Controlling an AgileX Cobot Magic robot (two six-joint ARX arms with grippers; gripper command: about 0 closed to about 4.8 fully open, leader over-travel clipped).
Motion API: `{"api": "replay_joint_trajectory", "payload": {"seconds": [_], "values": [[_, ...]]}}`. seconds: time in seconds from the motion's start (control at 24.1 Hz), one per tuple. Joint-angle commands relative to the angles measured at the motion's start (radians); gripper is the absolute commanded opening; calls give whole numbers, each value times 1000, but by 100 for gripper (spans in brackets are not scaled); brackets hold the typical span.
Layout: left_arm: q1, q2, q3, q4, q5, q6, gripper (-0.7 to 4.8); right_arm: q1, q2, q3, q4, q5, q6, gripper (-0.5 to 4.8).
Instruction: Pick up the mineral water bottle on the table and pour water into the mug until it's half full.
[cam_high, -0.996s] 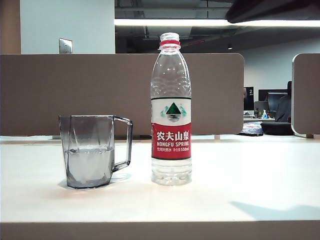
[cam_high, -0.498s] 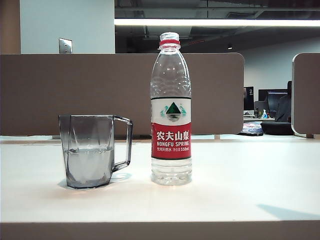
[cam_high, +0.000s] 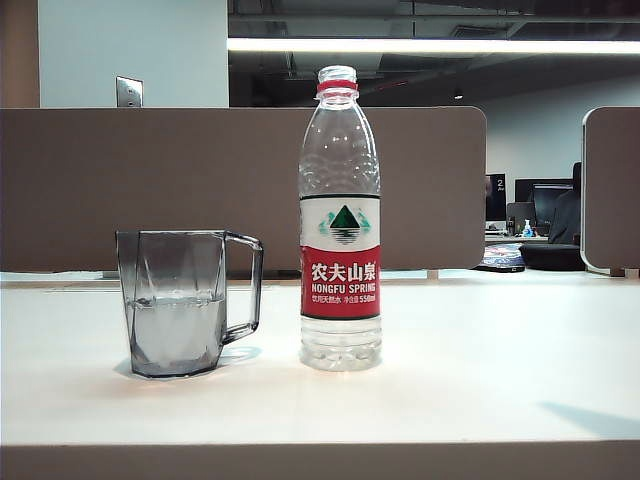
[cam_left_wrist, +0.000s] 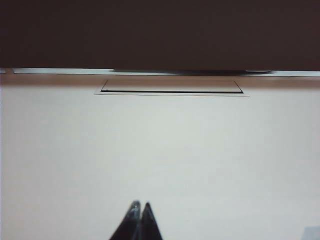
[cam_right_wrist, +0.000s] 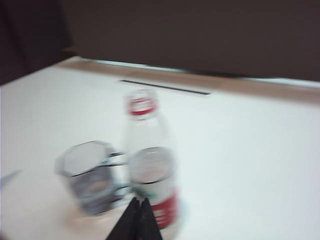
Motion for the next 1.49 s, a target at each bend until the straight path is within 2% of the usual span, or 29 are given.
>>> {"api": "replay_joint_trajectory", "payload": {"seconds": [0.04,0.17,0.21,0.33,0.5,0.58,1.0,1.08,1.29,1.49], "values": [[0,0,3,11,1,0,-5,-115,-49,-109,96,-39,-14,-5],[0,0,3,12,1,0,-5,-205,-112,-220,205,-132,-15,-5],[0,0,3,11,1,0,-5,-268,-160,-275,236,-202,-15,-5],[0,0,3,11,1,0,-5,-399,-225,-341,256,-341,-14,-5],[0,0,3,12,1,0,-5,-557,-255,-384,261,-445,-14,-5],[0,0,3,12,1,0,-5,-640,-261,-394,262,-449,-14,-5],[0,0,3,12,1,0,-5,-855,-363,-403,254,-453,6,-5],[0,0,3,12,1,0,-5,-936,-412,-415,253,-499,20,-5],[0,0,3,11,1,0,-5,-1018,-441,-422,222,-523,19,-5],[0,0,3,9,1,0,-5,-1052,-441,-422,192,-512,1,-5]]}}
